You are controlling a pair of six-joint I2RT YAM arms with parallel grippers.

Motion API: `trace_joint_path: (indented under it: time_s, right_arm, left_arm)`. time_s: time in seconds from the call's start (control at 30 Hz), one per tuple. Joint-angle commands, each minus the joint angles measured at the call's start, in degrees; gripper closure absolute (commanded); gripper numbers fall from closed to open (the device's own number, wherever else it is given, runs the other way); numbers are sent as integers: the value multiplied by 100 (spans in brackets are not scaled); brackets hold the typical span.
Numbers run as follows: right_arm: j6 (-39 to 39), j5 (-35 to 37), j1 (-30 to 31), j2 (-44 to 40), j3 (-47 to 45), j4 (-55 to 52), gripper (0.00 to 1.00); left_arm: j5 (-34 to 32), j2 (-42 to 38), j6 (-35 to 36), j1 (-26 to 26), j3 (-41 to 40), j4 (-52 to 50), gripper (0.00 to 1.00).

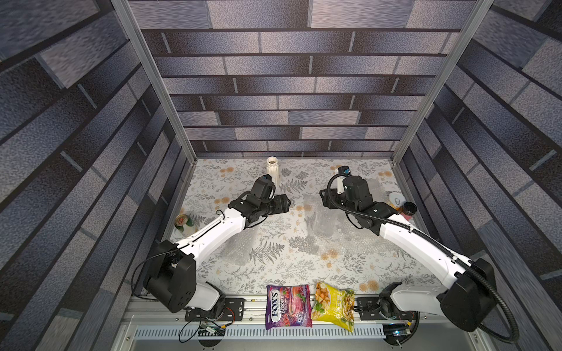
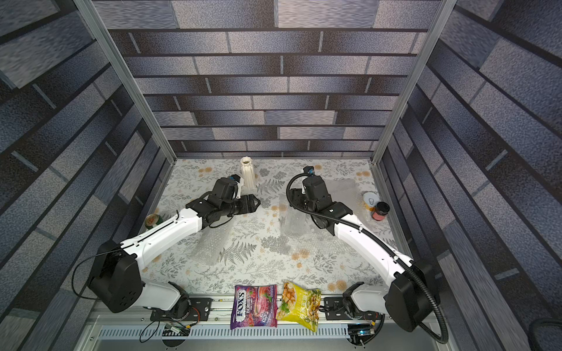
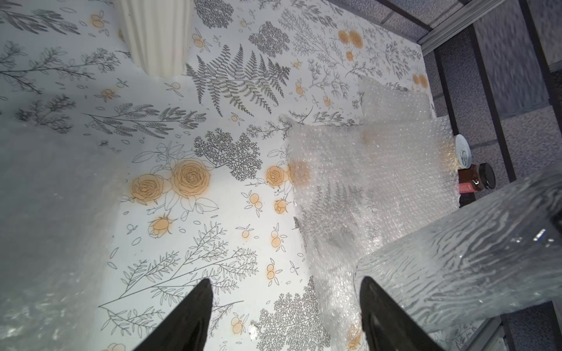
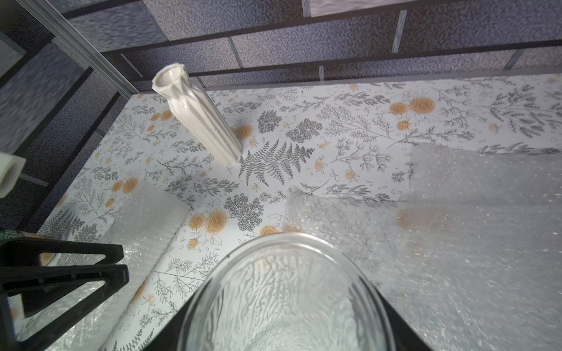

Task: Unwrap the vase from the bubble wrap
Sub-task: Pick up the vase from the bubble wrap.

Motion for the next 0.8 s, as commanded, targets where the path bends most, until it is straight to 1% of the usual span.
trace_joint_path:
  time_s: [0.0, 0.3, 0.4, 0.57, 0.77]
  right_arm:
    - [-233, 446, 261, 129, 4, 1440, 66]
    - [-611, 477, 648, 1089, 197, 2766, 67]
    - [-768, 521, 727, 1477, 539, 3093, 67]
    - [-1015, 609, 787, 2001, 760, 3803, 67]
    - [-1267, 510, 799, 2692, 1318, 4076, 67]
  left_arm:
    - [-65, -280, -42, 158, -182, -185, 23]
    - [-44, -719, -32, 724, -502, -268, 22]
    - [-53, -833, -11, 860, -577, -301, 22]
    - [-1, -960, 1, 1054, -670, -345, 22]
    - [91, -986, 9, 1210, -717, -338, 22]
